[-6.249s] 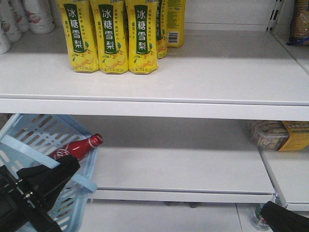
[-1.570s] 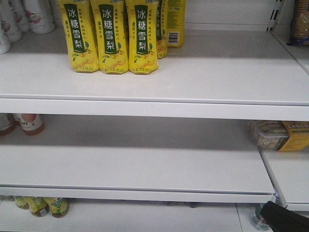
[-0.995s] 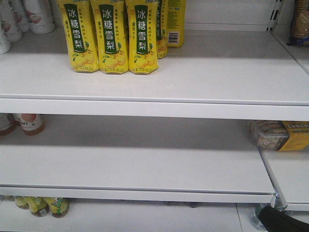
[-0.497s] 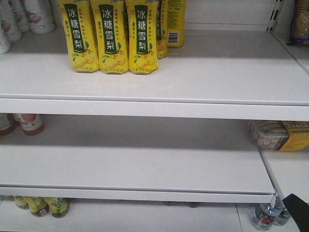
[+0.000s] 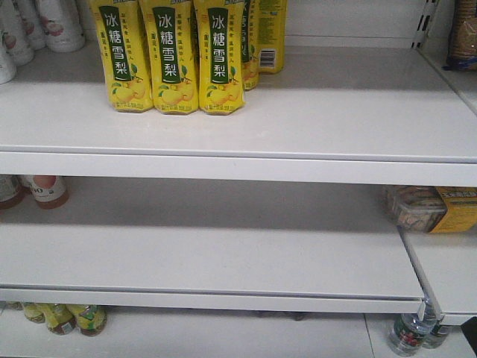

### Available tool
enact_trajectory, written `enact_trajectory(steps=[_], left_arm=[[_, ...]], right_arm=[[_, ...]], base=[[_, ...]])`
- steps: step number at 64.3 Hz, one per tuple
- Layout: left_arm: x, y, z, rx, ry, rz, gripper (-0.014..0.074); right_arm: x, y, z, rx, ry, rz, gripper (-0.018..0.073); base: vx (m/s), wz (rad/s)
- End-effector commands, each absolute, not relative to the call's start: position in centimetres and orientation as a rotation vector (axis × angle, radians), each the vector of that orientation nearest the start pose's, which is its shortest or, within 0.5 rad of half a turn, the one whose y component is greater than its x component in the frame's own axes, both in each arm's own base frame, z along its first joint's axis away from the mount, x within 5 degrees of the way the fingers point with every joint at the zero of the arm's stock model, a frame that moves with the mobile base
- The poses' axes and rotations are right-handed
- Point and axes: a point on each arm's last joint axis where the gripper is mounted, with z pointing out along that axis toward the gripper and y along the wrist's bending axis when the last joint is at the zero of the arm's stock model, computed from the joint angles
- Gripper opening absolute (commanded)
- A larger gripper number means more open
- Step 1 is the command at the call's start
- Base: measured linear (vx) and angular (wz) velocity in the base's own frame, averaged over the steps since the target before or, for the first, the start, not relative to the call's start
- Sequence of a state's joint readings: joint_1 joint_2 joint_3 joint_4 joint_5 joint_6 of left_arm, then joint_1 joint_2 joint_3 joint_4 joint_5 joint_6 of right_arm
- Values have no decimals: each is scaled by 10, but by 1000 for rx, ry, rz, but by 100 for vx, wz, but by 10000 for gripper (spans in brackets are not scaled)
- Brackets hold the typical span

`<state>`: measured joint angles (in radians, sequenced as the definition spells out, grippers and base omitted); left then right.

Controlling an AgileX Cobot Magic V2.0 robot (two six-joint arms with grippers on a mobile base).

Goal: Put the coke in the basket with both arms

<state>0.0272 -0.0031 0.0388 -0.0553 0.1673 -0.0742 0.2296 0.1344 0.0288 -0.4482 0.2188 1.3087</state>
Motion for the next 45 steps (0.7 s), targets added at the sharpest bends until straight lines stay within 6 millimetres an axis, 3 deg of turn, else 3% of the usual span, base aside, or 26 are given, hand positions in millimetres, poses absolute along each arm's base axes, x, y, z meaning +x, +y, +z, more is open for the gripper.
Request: enact_trajectory(steps=[1, 16, 37, 45], left_arm=[[56, 2, 199, -42, 1517, 0, -5], [56, 2, 199, -42, 1517, 0, -5], [56, 2, 199, -42, 1517, 0, -5], [56, 2, 199, -42, 1517, 0, -5]], right_arm=[[62, 6, 187, 509, 1699, 608, -5], [57, -1, 191, 423, 1546, 408, -5], [53, 4, 217, 137, 1294, 261, -5], [53, 4, 219, 121, 1272, 245, -5]], base=[[0, 0], [0, 0], [0, 0], [0, 0]])
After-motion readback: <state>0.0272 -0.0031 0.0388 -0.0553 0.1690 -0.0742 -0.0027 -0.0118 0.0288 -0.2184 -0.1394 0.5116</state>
